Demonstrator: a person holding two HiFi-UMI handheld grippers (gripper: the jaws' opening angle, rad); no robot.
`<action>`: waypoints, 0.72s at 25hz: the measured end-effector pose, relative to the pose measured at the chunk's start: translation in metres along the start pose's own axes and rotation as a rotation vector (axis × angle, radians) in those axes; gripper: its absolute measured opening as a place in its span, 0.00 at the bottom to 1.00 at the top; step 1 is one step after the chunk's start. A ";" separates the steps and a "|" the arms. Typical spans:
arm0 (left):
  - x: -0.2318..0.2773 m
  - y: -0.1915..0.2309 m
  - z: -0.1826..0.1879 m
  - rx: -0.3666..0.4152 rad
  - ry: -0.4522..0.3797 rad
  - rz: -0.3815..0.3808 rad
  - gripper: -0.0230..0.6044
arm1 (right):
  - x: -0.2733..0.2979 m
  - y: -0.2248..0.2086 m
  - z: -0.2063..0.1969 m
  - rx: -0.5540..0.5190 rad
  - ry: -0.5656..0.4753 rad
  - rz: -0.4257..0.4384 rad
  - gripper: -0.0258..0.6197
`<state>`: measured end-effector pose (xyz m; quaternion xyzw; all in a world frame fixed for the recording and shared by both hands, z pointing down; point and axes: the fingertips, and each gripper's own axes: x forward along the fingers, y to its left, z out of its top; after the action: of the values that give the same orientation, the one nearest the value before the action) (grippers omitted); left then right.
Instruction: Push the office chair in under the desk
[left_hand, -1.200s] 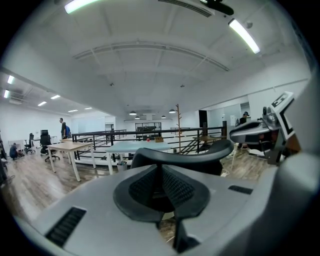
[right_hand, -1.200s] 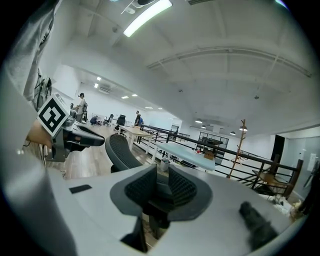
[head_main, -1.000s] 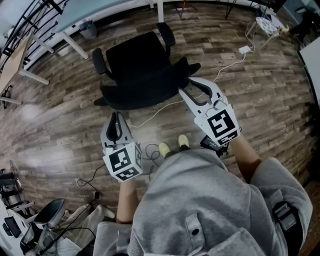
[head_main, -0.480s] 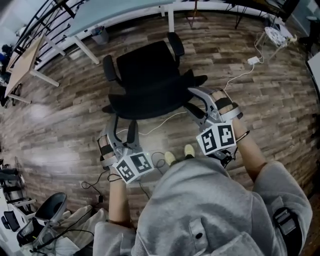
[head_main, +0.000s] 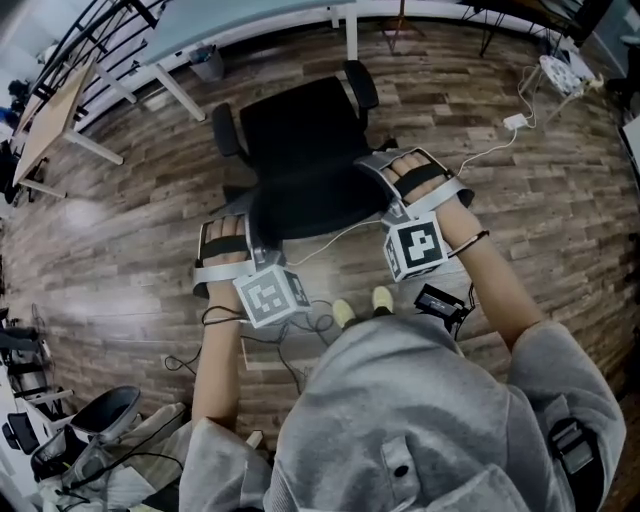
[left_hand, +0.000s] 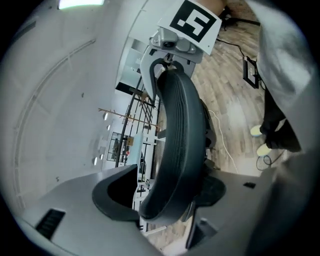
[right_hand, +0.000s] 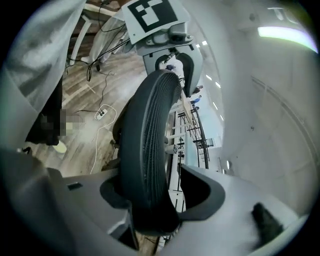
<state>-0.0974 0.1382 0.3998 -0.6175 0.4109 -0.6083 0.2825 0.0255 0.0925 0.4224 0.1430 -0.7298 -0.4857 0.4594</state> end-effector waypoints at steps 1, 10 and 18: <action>0.005 -0.003 0.002 0.022 0.000 -0.022 0.50 | 0.005 0.001 0.002 -0.024 -0.004 0.023 0.39; 0.027 -0.016 0.000 0.196 -0.016 -0.070 0.21 | 0.021 0.002 0.023 -0.102 -0.081 0.030 0.21; 0.030 -0.012 0.013 0.233 -0.056 0.014 0.10 | 0.017 0.005 0.014 -0.117 -0.078 -0.050 0.10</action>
<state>-0.0846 0.1163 0.4240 -0.5945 0.3335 -0.6325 0.3680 0.0066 0.0918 0.4347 0.1151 -0.7135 -0.5443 0.4261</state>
